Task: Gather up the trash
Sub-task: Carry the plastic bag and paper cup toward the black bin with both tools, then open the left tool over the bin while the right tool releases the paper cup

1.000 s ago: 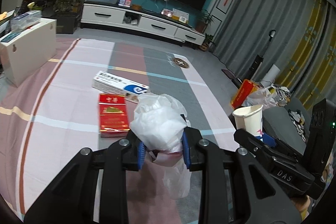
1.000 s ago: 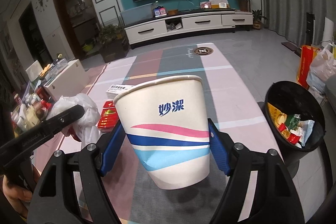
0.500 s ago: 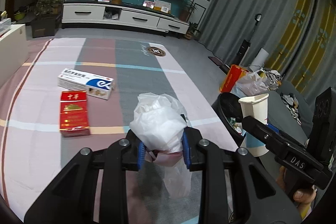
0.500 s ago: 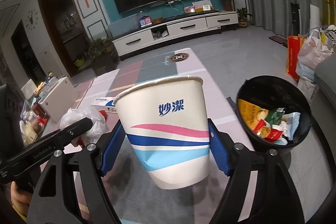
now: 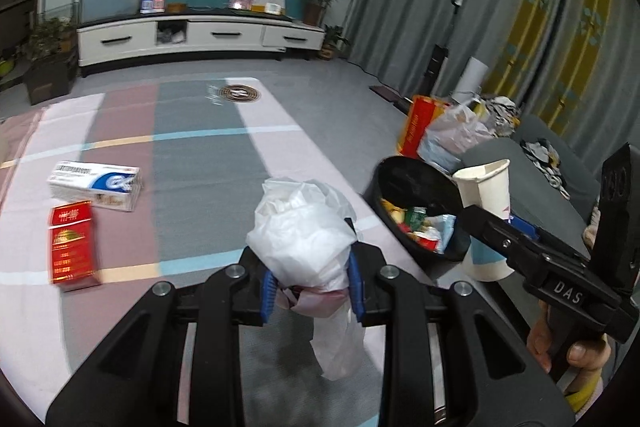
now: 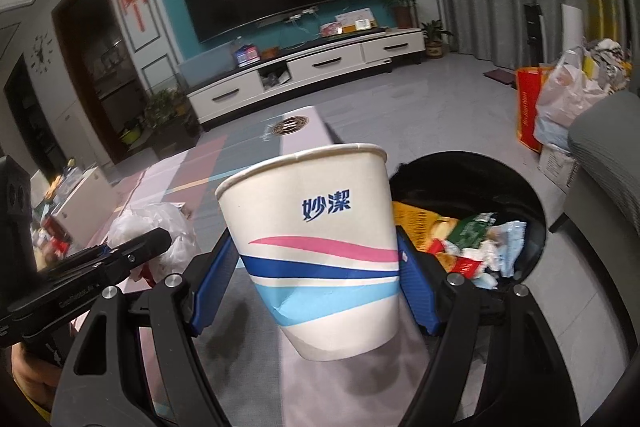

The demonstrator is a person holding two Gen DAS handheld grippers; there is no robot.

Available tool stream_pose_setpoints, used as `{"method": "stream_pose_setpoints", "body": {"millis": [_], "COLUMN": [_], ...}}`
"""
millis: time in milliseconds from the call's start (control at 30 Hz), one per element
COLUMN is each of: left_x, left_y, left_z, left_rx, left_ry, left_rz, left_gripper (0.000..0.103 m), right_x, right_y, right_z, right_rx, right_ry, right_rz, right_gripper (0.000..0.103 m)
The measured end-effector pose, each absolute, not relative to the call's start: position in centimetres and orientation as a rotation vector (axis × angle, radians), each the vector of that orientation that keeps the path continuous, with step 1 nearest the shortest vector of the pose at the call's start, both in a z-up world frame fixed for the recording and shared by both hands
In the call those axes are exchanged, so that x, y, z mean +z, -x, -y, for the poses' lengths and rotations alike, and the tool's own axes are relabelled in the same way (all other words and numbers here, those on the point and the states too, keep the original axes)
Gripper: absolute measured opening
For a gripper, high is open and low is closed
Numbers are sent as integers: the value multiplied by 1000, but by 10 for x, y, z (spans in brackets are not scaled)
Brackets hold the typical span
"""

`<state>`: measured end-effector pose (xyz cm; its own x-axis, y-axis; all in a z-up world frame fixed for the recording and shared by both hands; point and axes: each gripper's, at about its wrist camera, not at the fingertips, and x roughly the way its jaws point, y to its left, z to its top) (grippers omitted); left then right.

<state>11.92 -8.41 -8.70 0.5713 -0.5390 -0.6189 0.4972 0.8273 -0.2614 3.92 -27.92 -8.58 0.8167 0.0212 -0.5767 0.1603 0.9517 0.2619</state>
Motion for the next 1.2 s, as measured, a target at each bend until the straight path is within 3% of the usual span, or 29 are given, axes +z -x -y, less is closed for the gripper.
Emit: {"method": "stream_pose_setpoints", "body": {"millis": [867, 1200], "left_x": [-118, -141], "left_y": [-168, -184], "left_z": [264, 292], "left_rx": [-805, -766], "left_ry": [38, -5], "left_rz": [-810, -863], "left_gripper": [31, 32], "right_x": [-144, -162], "right_y": [-50, -61], "right_z": [407, 424], "right_rx": [-320, -411], "right_ry": [-509, -495], "right_rz": [-582, -629], "right_gripper": [76, 77]}}
